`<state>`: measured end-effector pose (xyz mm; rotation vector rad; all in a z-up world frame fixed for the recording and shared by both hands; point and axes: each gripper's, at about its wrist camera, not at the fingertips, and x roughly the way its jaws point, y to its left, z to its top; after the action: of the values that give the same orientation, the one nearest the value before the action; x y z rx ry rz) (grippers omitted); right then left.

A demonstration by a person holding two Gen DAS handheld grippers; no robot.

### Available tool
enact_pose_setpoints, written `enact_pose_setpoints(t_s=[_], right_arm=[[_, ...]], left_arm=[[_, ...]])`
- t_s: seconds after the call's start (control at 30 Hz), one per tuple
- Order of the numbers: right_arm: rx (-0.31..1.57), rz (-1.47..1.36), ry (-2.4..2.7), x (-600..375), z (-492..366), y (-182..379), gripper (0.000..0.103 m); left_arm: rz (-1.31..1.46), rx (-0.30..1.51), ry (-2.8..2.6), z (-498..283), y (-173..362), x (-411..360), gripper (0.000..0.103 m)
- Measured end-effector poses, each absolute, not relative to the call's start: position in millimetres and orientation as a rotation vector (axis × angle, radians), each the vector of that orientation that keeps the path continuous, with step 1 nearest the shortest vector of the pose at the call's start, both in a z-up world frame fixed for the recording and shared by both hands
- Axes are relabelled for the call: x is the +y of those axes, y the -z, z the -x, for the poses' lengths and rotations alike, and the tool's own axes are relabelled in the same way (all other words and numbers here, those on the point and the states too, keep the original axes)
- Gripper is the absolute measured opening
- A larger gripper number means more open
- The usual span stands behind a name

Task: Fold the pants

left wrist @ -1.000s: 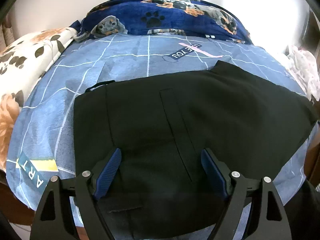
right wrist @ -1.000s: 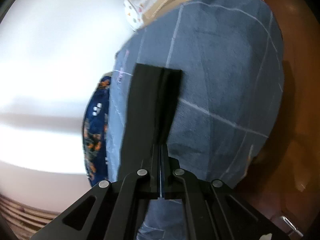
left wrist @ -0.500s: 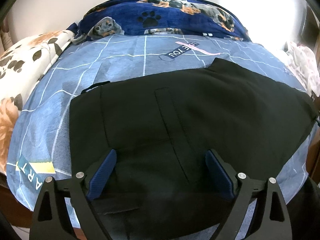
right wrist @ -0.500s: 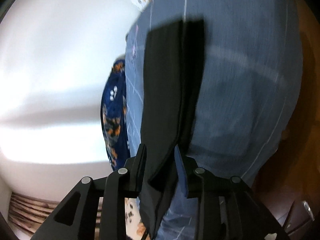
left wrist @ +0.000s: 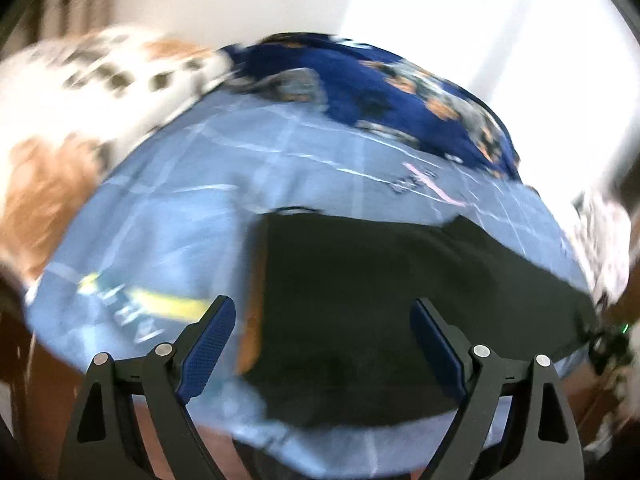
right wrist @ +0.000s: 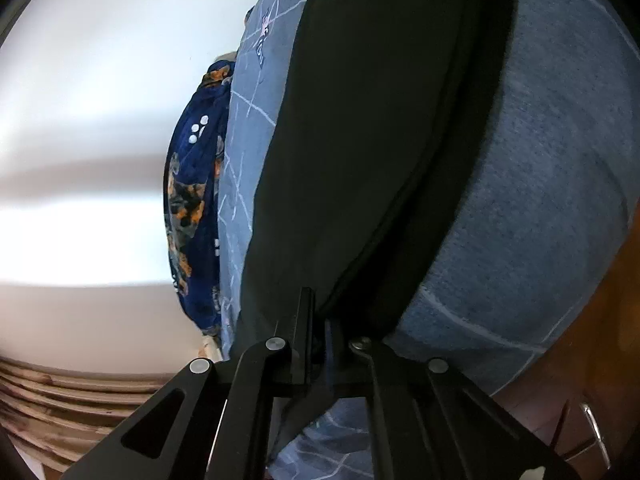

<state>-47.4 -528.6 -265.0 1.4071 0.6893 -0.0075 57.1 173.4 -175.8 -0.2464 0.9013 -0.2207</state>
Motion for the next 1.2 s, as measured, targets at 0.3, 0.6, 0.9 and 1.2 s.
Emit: enact_pose_setpoints(t_s=[0.3, 0.6, 0.9, 1.2], right_arm=[[0.666, -1.437, -0.018, -529, 50, 272, 0.001], [0.661, -1.481, -0.03, -531, 54, 276, 0.001], [0.656, -1.504, -0.029, -529, 55, 276, 0.001], [0.617, -1.555, -0.059, -525, 60, 280, 0.003]], left_arm=[[0.6, 1.124, 0.277, -33, 213, 246, 0.089], [0.542, 1.172, 0.381, -43, 243, 198, 0.054], [0.237, 1.112, 0.246, -43, 213, 169, 0.015], [0.171, 1.099, 0.176, -66, 208, 172, 0.014]])
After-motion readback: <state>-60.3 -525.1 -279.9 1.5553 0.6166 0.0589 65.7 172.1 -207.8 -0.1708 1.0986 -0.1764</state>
